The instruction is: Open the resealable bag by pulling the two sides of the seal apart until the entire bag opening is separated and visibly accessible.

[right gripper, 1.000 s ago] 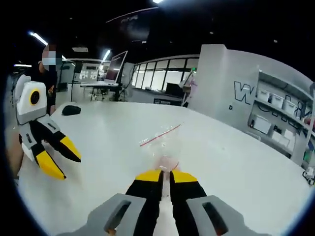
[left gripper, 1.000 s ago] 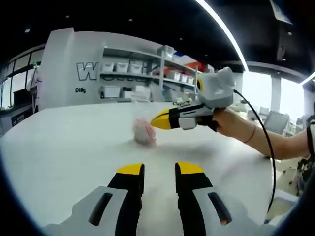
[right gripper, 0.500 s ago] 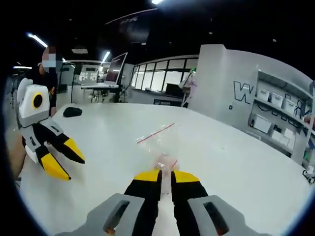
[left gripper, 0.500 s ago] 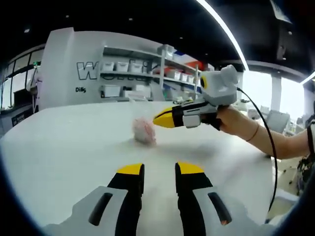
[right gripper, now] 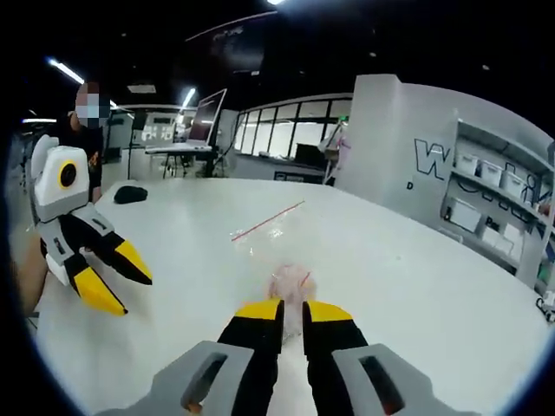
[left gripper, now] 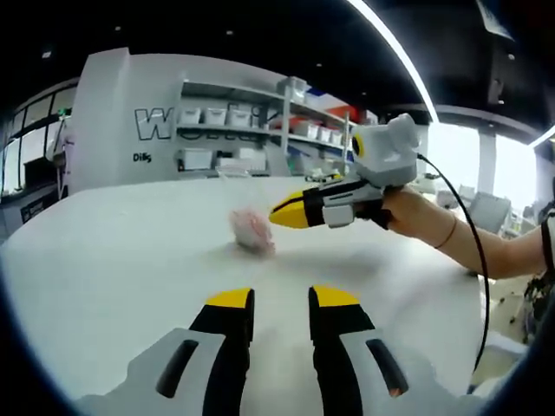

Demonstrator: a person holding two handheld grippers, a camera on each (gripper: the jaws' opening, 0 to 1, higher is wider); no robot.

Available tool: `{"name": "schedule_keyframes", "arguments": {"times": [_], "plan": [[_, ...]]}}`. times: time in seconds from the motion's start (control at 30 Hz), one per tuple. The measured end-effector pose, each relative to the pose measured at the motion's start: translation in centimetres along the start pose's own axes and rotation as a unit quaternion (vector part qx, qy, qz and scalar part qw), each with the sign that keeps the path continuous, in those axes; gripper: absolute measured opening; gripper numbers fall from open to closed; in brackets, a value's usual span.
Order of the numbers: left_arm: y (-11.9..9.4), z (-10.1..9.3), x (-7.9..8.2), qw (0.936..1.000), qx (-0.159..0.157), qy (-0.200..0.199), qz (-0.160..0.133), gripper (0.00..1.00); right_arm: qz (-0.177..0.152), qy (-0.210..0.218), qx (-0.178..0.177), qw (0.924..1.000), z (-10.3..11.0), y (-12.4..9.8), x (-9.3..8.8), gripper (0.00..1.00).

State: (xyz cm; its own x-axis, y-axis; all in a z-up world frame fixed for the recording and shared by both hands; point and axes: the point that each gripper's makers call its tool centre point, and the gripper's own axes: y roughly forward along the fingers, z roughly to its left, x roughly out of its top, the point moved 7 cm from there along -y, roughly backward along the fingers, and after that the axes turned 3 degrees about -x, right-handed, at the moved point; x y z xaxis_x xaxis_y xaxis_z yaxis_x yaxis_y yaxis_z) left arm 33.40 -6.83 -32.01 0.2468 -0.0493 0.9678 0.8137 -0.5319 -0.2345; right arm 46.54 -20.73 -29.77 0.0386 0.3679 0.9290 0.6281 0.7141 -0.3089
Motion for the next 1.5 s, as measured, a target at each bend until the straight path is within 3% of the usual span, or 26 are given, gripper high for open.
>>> {"name": "schedule_keyframes", "arguments": {"times": [0.8, 1.17, 1.5], "plan": [[-0.5, 0.8, 0.2, 0.9999, 0.012, -0.003, 0.000, 0.27, 0.013, 0.011, 0.027, 0.9995, 1.4, -1.8, -0.5, 0.09], [-0.6, 1.0, 0.1, 0.9999, 0.014, -0.007, 0.005, 0.28, 0.026, 0.012, 0.053, 0.9982, 3.6, -3.1, -1.2, 0.13], [-1.9, 1.2, 0.8, 0.9996, 0.028, 0.003, -0.006, 0.32, 0.027, 0.018, 0.064, 0.9975, 4.9, -4.8, -1.4, 0.21]]}}
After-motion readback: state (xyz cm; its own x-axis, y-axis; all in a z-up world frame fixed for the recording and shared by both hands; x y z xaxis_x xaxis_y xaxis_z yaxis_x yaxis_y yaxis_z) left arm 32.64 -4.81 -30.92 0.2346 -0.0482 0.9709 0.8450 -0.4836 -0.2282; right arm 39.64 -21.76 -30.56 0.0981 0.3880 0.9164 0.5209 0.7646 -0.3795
